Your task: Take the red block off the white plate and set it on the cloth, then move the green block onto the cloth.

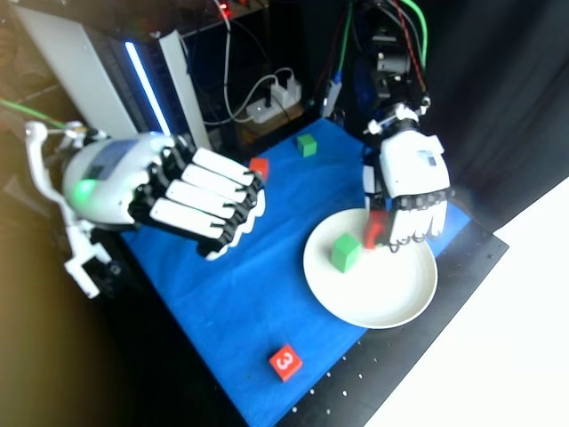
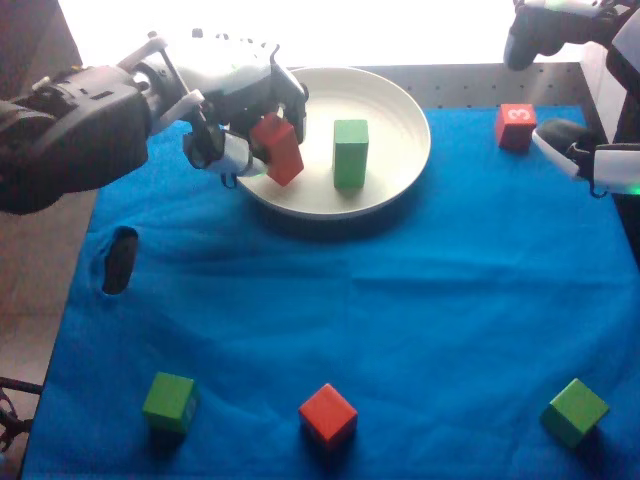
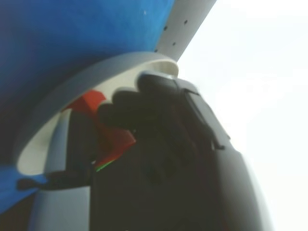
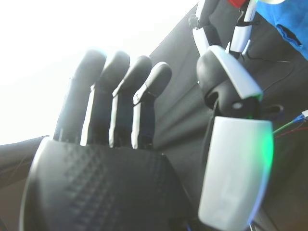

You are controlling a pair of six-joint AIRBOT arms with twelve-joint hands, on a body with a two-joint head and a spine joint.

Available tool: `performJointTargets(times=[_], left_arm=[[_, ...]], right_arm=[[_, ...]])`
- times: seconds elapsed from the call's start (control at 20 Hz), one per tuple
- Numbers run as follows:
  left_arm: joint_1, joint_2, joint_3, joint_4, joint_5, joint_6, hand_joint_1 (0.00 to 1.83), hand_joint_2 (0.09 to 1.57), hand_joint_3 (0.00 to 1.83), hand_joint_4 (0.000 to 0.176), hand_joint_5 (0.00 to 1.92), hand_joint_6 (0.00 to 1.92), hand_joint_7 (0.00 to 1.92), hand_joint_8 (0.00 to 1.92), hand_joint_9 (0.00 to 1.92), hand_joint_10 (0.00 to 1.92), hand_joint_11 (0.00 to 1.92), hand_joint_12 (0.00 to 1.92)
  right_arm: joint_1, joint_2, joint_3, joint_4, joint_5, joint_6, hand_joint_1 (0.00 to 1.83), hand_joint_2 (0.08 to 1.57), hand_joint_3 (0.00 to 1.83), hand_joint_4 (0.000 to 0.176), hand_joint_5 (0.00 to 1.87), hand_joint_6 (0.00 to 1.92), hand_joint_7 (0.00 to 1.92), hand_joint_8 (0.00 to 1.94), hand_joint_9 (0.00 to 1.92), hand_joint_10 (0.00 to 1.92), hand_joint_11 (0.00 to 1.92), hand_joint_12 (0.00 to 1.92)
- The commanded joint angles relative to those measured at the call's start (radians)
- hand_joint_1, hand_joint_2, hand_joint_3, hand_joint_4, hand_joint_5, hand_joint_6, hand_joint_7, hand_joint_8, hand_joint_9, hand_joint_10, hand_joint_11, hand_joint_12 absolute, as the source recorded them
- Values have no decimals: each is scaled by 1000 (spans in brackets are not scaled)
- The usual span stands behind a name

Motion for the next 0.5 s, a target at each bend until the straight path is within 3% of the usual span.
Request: performJointTargets(times=[0.0, 0.2, 0.3, 0.35, 0.4, 0.45], left_arm=[[-5, 22, -13, 5, -171, -2, 1348, 1201, 0, 0, 750, 1273, 770, 1266, 801, 1453, 600, 1662], [10, 136, -146, 45, -295, -3, 1343, 1218, 2, 0, 714, 1255, 775, 1351, 747, 1524, 606, 1699], [37, 194, -220, 74, -350, -3, 1340, 1222, 0, 0, 686, 1280, 826, 1307, 707, 1542, 466, 1786], [56, 218, -251, 85, -376, -3, 1193, 1222, 1, 0, 772, 1345, 784, 1265, 621, 1274, 315, 1832], [74, 239, -278, 93, -398, -4, 1170, 1213, 0, 8, 813, 1323, 788, 1237, 622, 1145, 283, 1799], [97, 260, -312, 105, -426, -6, 1304, 1210, 2, 0, 778, 1295, 815, 1244, 666, 1441, 339, 1830]], right_arm=[[15, 0, 1, -34, -120, -1, 1223, 729, 533, 0, 556, 1162, 529, 1343, 457, 1629, 445, 1921], [15, 0, -3, -30, -120, -1, 1162, 738, 542, 0, 559, 1144, 576, 1338, 473, 1588, 362, 1921], [15, 0, -5, -28, -120, -1, 1144, 744, 545, 0, 557, 1130, 583, 1349, 495, 1603, 397, 1921], [15, 0, -6, -27, -120, -1, 1147, 745, 552, 0, 566, 1116, 601, 1377, 521, 1637, 461, 1921], [15, 0, -6, -27, -120, -1, 1139, 745, 559, 0, 573, 1101, 609, 1368, 544, 1633, 501, 1921], [15, 0, -8, -25, -120, -1, 1128, 745, 568, 0, 576, 1101, 616, 1352, 555, 1605, 511, 1921]])
